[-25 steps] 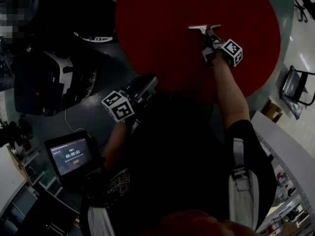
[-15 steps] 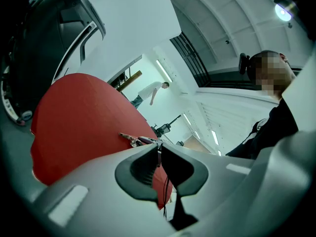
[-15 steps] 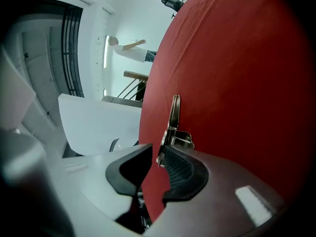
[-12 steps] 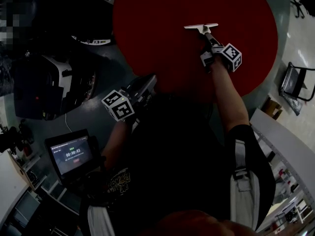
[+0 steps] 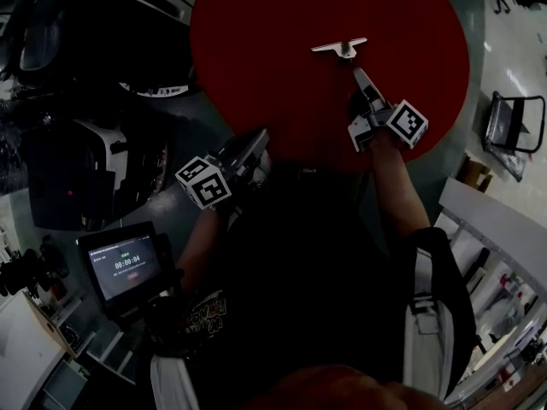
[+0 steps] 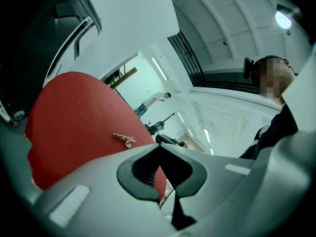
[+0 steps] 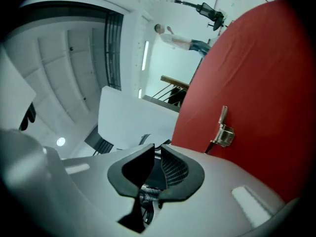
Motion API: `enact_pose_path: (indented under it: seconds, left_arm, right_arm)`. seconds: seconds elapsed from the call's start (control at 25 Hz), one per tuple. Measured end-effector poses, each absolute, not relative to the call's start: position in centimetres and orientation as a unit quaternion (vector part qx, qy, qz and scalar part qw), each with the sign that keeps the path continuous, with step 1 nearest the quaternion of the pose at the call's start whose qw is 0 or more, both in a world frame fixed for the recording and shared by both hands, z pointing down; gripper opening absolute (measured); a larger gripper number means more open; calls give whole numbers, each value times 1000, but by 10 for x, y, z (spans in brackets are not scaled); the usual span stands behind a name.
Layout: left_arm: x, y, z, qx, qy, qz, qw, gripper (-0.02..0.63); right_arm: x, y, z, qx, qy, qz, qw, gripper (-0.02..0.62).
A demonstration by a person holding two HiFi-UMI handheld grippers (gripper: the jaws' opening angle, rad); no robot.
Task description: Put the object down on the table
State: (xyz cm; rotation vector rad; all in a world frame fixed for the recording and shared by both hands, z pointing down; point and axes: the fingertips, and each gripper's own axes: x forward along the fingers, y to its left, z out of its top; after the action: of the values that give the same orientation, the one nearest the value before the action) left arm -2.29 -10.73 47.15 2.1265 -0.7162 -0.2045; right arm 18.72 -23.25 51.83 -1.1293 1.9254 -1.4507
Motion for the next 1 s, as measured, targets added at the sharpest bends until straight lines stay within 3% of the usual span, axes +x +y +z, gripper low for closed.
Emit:
enact_pose_path:
  seconds: [0.36,0.56,1.0]
  left_arm:
    - [-12,-100,469,879,-221,-78,416,12]
    - [-48,-86,453,881,-190,-91,424,12]
    - [-61,-43,456,889,-119,-62,437,12]
  right_arm:
    - [139,-153,399,-368,813,-380,241,43]
    - [58,-88,350,-383,846,-310,203,44]
    - [-4,-1,365,-467,830,-265,154,43]
